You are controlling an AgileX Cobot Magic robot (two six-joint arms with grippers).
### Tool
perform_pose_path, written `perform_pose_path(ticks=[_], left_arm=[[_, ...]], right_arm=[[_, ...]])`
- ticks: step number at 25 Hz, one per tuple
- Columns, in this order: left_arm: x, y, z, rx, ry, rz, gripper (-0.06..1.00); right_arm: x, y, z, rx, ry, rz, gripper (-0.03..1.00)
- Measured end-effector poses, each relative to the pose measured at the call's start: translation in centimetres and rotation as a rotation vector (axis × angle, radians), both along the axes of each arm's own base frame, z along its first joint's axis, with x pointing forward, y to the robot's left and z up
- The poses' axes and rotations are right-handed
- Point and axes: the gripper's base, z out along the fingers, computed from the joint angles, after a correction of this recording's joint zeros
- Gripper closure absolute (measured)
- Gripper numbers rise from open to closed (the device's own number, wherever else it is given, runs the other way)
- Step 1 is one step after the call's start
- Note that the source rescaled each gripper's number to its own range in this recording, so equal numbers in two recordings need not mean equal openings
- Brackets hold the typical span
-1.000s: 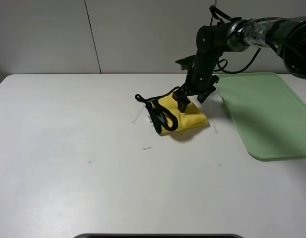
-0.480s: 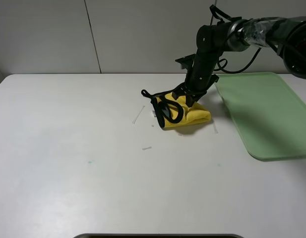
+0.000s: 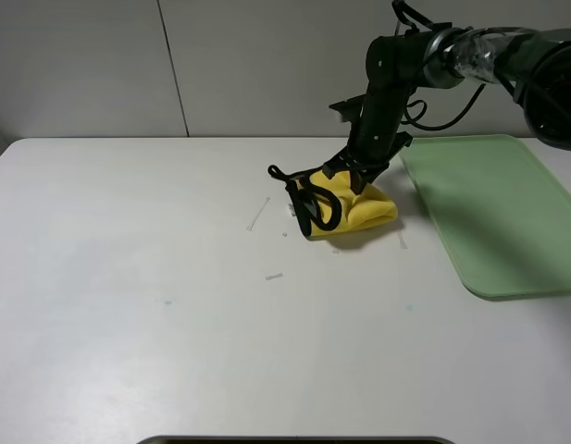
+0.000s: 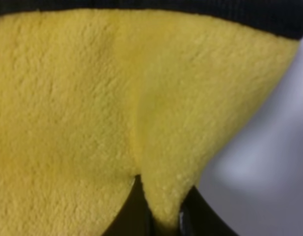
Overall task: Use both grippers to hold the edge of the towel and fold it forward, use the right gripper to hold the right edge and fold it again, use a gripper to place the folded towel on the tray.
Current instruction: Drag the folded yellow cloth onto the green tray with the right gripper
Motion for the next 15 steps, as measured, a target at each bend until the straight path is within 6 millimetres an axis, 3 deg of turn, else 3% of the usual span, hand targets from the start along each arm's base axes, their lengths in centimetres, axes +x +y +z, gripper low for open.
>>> perform_pose_path(ticks=[8, 15], left_arm=[[0.0, 0.0, 0.0, 0.000, 0.000, 0.000, -0.06], [0.0, 0.0, 0.0, 0.000, 0.000, 0.000, -0.06]], right_arm=[[0.3, -0.6, 2.0, -0.072, -0.033, -0.014, 0.91], [1.3, -3.7, 4.7, -0.078, -0.092, -0.087, 0.91]])
